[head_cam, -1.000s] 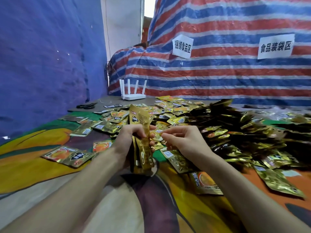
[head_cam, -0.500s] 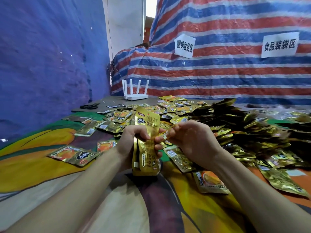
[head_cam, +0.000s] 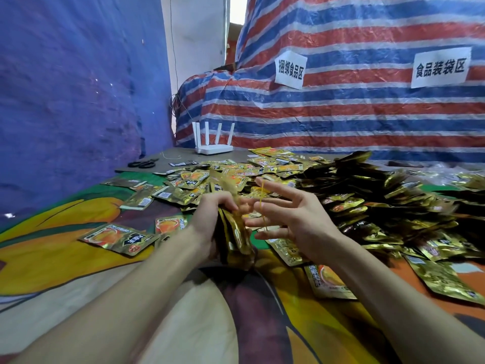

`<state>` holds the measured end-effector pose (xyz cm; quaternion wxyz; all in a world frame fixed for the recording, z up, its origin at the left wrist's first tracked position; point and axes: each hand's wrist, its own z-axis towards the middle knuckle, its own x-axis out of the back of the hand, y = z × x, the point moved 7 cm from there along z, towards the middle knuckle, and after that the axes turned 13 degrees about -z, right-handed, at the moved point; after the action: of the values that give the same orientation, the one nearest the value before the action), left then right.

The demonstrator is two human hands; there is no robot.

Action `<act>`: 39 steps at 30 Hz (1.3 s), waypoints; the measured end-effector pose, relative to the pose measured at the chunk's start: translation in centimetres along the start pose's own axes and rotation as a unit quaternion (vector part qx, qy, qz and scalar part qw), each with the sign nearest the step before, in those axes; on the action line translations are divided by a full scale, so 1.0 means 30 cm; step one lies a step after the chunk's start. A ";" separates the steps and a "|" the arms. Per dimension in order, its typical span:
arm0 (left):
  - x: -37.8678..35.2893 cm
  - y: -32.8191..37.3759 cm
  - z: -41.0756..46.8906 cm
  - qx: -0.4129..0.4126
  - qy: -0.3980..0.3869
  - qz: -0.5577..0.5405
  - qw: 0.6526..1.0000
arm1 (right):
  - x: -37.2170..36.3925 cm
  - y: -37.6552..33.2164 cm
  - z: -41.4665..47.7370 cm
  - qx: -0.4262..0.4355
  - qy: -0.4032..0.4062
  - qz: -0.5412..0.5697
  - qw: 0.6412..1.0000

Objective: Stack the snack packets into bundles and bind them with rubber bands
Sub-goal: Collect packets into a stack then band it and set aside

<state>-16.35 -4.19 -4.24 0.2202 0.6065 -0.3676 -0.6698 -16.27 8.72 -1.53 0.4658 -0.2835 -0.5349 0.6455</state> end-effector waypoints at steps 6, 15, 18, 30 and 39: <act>0.105 0.117 -0.010 -0.206 0.215 -0.080 0.951 | -0.061 0.012 -0.015 -0.027 0.029 -0.078 0.996; 0.076 0.112 -0.013 -0.196 0.170 -0.145 0.955 | -0.126 -0.021 -0.026 0.020 0.114 -0.127 0.985; 0.030 0.065 0.004 -0.147 0.086 -0.140 0.975 | -0.119 -0.036 -0.030 0.050 0.130 -0.137 0.981; 0.023 0.049 0.027 -0.149 0.045 -0.136 0.978 | -0.096 -0.044 -0.027 0.089 0.134 -0.155 0.975; 0.018 0.043 0.024 -0.128 0.030 -0.118 0.984 | -0.020 -0.042 -0.005 0.077 0.225 -0.121 0.964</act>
<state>-17.33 -5.25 -3.63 0.2262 0.6324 -0.1980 -0.7140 -15.53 8.24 -0.45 0.6689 -0.3177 -0.3959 0.5430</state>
